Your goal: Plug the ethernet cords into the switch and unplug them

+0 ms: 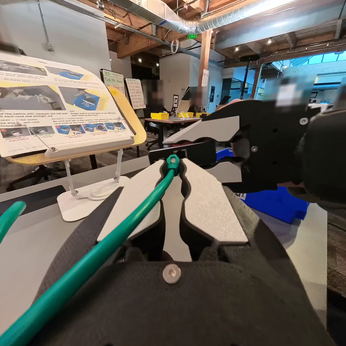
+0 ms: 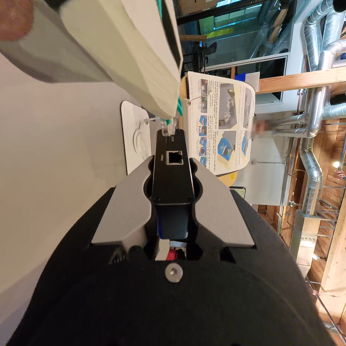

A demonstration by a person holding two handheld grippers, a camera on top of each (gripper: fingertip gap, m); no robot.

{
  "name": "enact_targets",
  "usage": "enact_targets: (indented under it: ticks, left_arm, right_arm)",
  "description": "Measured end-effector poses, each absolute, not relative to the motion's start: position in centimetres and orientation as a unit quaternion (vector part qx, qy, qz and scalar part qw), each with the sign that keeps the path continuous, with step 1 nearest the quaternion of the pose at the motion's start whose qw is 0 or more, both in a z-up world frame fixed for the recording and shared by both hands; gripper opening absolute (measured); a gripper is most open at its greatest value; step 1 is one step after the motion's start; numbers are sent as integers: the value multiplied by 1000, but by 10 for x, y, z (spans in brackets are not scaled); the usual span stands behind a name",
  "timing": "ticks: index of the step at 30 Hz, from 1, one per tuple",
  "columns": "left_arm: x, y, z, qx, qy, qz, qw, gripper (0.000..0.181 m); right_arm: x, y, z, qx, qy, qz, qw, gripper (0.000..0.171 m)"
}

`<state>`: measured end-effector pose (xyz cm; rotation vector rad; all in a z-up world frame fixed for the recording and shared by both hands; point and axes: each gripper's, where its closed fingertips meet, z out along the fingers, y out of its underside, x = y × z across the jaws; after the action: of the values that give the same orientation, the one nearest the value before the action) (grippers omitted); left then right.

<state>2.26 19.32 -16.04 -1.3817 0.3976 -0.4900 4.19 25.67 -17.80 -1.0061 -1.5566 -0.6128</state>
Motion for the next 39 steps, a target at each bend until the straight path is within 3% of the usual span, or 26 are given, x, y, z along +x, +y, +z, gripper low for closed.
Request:
enact_targets:
  ticks: [39]
  left_arm:
    - [55, 216, -164, -674, 178, -179, 695, 12]
  right_arm:
    - [60, 271, -185, -451, -627, -239, 588, 33]
